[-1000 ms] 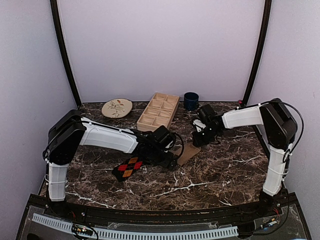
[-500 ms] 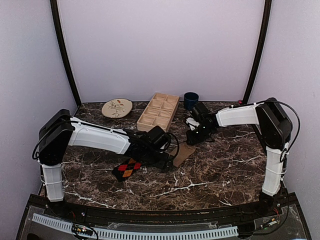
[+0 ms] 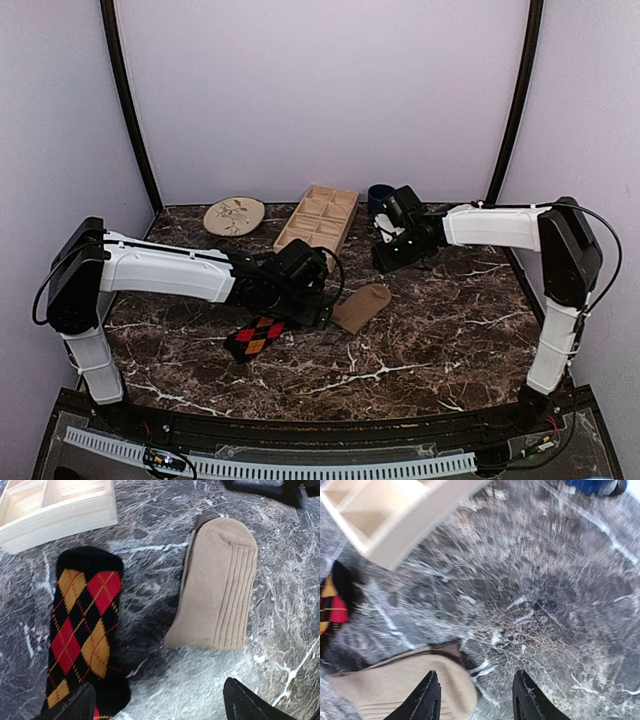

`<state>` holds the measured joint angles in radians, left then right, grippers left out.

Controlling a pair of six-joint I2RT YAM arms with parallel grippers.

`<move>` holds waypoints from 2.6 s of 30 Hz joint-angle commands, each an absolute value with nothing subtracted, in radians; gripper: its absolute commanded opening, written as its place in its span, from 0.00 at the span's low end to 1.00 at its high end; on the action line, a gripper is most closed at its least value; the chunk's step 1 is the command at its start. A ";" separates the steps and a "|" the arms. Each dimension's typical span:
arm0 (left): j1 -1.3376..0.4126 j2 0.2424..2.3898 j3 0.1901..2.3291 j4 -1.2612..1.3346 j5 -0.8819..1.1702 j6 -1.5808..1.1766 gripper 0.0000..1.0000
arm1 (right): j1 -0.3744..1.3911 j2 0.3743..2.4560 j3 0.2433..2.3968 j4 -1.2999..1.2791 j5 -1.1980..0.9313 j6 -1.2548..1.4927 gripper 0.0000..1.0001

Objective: Roll the socks
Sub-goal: Move the sock to the center of the board, then adjust the sock at the center of the board.

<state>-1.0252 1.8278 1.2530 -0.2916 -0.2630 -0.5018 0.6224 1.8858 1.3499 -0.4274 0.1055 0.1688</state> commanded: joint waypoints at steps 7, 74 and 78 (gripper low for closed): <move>-0.971 1.623 1.075 -0.244 -0.273 -0.551 0.90 | 0.815 1.694 1.218 -0.396 0.290 0.169 0.48; -0.908 1.512 0.930 -0.165 -0.139 -0.543 0.77 | 0.784 1.930 1.068 0.184 -0.461 0.659 0.00; -0.908 1.526 0.946 -0.172 -0.141 -0.536 0.77 | 0.776 1.957 1.071 0.184 -0.462 0.656 0.00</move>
